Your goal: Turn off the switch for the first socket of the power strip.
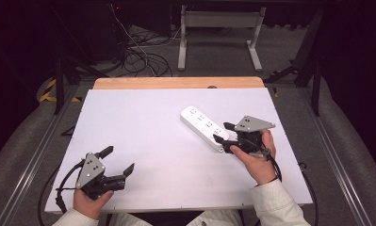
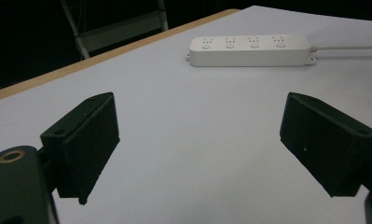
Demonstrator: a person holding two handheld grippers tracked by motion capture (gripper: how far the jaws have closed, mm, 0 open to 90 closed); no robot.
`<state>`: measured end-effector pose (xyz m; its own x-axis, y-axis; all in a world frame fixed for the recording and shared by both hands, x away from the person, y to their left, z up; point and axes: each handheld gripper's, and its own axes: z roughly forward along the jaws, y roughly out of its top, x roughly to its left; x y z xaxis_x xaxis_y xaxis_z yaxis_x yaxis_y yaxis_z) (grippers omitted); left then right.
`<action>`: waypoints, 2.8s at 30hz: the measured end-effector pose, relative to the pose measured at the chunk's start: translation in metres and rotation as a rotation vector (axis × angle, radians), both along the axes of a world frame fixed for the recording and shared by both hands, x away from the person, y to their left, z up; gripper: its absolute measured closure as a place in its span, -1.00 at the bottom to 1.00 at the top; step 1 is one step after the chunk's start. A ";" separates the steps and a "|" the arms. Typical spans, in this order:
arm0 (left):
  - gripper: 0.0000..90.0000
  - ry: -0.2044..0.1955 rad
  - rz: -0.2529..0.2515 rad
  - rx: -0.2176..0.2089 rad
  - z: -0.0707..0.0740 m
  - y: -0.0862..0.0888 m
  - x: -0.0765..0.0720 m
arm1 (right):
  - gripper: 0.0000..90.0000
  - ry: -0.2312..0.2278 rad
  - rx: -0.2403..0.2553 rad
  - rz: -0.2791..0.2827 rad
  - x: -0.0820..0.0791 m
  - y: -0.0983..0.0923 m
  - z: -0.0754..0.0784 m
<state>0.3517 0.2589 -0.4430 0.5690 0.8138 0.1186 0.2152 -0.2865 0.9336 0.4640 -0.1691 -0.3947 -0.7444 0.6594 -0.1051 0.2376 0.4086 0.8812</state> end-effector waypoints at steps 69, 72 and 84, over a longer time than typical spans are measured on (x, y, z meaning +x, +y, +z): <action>-0.74 0.007 -0.009 0.001 -0.001 -0.001 0.001 | 1.00 0.206 -0.173 -0.016 0.067 0.026 -0.056; -0.74 0.004 -0.010 0.007 0.000 0.000 0.000 | 1.00 0.206 -0.175 -0.018 0.067 0.026 -0.057; -0.74 0.002 -0.009 0.003 0.000 -0.001 0.000 | 1.00 0.199 -0.189 -0.001 0.066 0.029 -0.062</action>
